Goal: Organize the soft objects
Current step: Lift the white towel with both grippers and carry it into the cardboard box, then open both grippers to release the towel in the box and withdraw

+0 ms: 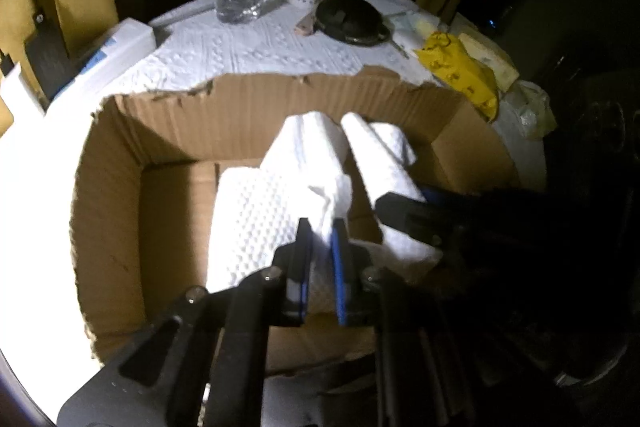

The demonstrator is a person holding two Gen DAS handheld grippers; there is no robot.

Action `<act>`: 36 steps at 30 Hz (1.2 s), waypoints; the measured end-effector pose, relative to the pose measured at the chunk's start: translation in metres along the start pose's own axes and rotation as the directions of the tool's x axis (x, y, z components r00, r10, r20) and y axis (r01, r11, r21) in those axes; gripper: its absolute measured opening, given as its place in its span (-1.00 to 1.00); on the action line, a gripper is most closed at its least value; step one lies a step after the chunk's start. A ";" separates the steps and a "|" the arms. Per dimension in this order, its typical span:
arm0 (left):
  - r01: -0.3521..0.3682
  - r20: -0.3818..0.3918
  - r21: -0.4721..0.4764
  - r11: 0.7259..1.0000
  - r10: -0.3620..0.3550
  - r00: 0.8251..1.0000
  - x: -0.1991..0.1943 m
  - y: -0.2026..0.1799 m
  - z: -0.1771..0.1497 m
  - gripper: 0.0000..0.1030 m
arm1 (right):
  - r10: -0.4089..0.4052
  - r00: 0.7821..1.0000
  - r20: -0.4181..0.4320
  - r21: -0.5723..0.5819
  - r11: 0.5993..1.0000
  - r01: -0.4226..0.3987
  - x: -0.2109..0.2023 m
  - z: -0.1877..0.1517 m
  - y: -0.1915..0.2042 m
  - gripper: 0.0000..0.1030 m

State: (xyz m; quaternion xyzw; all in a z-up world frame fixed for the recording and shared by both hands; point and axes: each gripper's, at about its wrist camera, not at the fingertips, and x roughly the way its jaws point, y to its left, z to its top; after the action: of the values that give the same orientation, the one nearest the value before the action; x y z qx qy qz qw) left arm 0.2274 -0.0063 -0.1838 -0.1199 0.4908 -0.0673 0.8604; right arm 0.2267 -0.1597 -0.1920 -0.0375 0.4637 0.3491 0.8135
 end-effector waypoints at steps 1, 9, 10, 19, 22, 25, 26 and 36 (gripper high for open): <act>0.001 -0.003 -0.001 1.000 -0.001 1.000 0.000 0.000 0.000 -0.68 | -0.005 1.000 -0.004 0.000 1.000 0.005 0.001 -0.001 0.000 -0.72; -0.038 0.012 -0.007 0.999 0.038 0.999 -0.013 0.000 -0.002 -0.58 | -0.018 1.000 0.008 0.026 1.000 0.018 -0.009 0.000 -0.003 -0.21; -0.045 0.017 -0.006 0.999 0.045 0.999 -0.014 0.000 -0.003 -0.56 | -0.015 1.000 0.013 0.028 0.999 0.015 -0.013 0.001 -0.003 -0.13; -0.062 0.069 -0.031 0.998 0.064 0.996 -0.040 0.002 -0.007 0.14 | -0.054 0.996 0.068 0.031 0.998 0.052 -0.046 0.002 0.002 -0.08; -0.077 0.095 -0.017 0.997 0.079 0.992 -0.053 -0.002 -0.010 0.15 | -0.066 0.994 0.084 0.033 0.997 0.064 -0.057 0.000 0.004 -0.08; -0.085 0.119 -0.008 0.996 0.085 0.989 -0.065 -0.005 -0.015 0.15 | -0.075 0.992 0.098 0.028 0.997 0.073 -0.068 -0.003 0.010 -0.07; -0.087 0.128 -0.007 0.996 0.087 0.988 -0.070 -0.006 -0.017 0.15 | -0.077 0.992 0.101 0.026 0.997 0.075 -0.070 -0.004 0.012 -0.07; -0.087 0.238 0.011 0.996 0.082 0.968 -0.124 -0.012 -0.035 0.16 | -0.097 0.983 0.154 -0.001 0.995 0.098 -0.110 -0.018 0.035 0.06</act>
State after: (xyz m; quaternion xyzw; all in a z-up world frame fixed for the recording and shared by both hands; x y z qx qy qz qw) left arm 0.1339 0.0062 -0.0950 -0.0970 0.3885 -0.0209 0.9161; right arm 0.1567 -0.1990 -0.1070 -0.0366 0.3955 0.3127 0.8628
